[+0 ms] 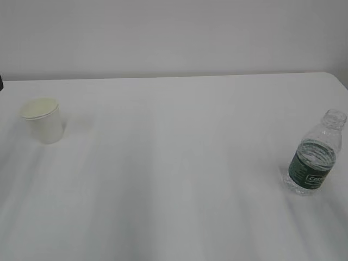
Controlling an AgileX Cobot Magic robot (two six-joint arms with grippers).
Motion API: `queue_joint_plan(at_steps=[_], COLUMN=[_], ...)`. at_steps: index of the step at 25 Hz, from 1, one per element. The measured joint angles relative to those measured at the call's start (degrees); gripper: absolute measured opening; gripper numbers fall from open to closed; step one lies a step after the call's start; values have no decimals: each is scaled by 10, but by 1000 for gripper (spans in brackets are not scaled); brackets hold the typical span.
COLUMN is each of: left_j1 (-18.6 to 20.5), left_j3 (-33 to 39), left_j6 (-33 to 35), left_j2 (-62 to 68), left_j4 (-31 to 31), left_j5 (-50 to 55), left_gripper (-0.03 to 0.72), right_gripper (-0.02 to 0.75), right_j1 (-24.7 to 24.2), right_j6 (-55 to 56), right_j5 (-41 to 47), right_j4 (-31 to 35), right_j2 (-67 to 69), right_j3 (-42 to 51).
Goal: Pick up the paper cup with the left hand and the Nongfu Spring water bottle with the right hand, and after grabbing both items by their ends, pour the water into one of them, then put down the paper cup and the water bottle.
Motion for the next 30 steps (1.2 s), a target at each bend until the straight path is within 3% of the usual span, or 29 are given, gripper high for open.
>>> queue_joint_plan(at_steps=[10, 17, 23, 27, 30], left_j1=[-74, -79, -79, -79, -79], left_j3=[72, 120, 142, 173, 184], left_j6=[-1, -8, -24, -60, -73], left_j2=[37, 72, 153, 247, 310], left_j4=[-17, -28, 9, 44, 58], left_j5=[-146, -236, -325, -431, -440], left_gripper=[470, 466, 454, 452, 452], right_gripper=[573, 573, 573, 573, 573], right_j1=[0, 0, 0, 0, 0], right_j6=[0, 0, 0, 0, -1], right_j5=[-150, -281, -449, -478, -479], right_j4=[42, 43, 44, 47, 48], right_j2=[92, 185, 316, 417, 480], right_j3=[67, 101, 120, 120, 120])
